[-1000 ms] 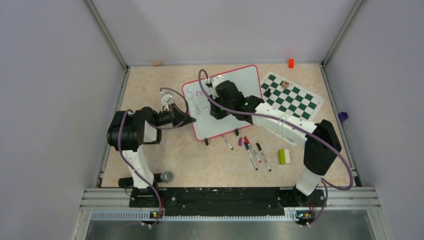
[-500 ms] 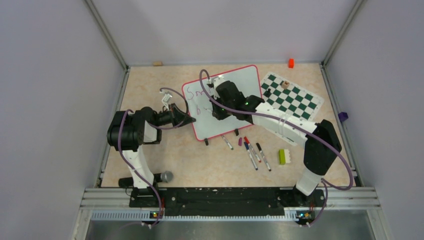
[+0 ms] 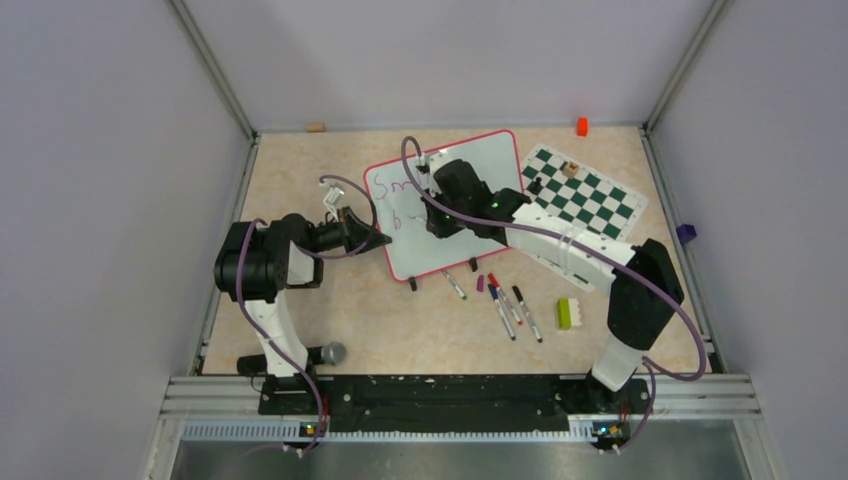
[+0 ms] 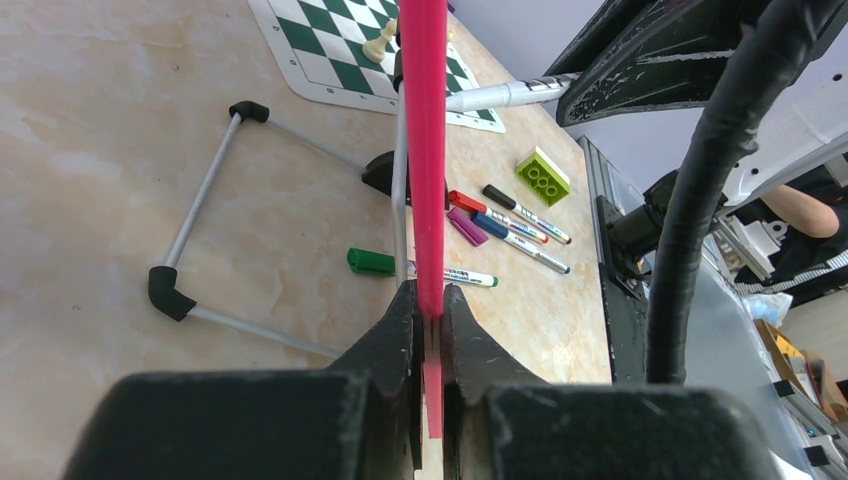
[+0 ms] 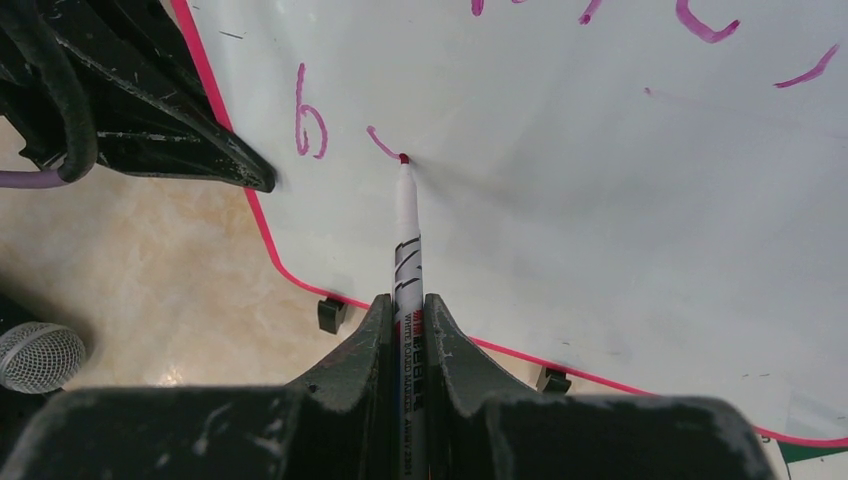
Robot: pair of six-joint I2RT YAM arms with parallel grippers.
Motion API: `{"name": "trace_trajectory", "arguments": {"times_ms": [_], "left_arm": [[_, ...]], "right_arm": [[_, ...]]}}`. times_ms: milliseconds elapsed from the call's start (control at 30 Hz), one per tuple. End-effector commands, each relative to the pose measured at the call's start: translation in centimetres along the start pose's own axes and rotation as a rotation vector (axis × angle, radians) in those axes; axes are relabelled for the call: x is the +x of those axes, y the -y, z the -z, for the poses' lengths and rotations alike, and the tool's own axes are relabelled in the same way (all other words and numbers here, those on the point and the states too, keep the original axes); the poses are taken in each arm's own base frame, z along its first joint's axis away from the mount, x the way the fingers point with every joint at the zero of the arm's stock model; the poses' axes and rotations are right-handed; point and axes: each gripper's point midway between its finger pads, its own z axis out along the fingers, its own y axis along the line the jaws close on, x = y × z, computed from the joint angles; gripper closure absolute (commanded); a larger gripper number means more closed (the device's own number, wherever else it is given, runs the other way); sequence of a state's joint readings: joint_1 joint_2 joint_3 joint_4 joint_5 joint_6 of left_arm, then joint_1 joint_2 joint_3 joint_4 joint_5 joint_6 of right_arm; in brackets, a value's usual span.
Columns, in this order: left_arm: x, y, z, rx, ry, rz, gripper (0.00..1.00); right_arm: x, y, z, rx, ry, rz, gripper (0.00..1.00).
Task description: Write a sentence on the whiteboard
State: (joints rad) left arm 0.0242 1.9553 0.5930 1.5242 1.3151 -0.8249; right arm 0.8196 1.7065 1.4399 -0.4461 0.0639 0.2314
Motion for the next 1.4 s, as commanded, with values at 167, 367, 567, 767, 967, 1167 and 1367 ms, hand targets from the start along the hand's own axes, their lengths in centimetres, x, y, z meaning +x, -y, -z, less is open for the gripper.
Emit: {"name": "trace_trajectory", "arguments": {"times_ms": [167,367,567,767,967,1167,1367], "left_arm": [[0.6,1.3,-0.3,0.088,-0.057,-0.131,1.00],[0.6,1.2,-0.3,0.088,-0.057,-0.131,1.00],[0.6,1.2,-0.3,0.088,-0.057,-0.129,1.00],[0.6,1.3,-0.3,0.090,-0.059,-0.131,1.00],[0.6,1.3,-0.3,0.090,-0.058,-0.133,1.00],[0.6,1.3,-0.3,0.090,-0.058,-0.132,1.00],[0.6,1.3,-0.3,0.090,-0.058,-0.134,1.00]], "right_arm": [[-4.0,1.6,0.4,0.055,0.092,-0.010,1.00],[-4.2,1.2,0.0,0.037,0.088,-0.005,1.00],[-4.2,0.5,-0.3,0.000,0.079,-0.001,1.00],[-4.0,-0.2,-0.4,-0.044,0.066,0.004,1.00],[-3.1,-0.6,-0.6,-0.070,0.039,0.007,1.00],[-1.8,-0.5,-0.7,-0.070,0.002,0.013,1.00],[-0.7,-0.4,-1.0,-0.073,-0.031,0.017,1.00]]}}
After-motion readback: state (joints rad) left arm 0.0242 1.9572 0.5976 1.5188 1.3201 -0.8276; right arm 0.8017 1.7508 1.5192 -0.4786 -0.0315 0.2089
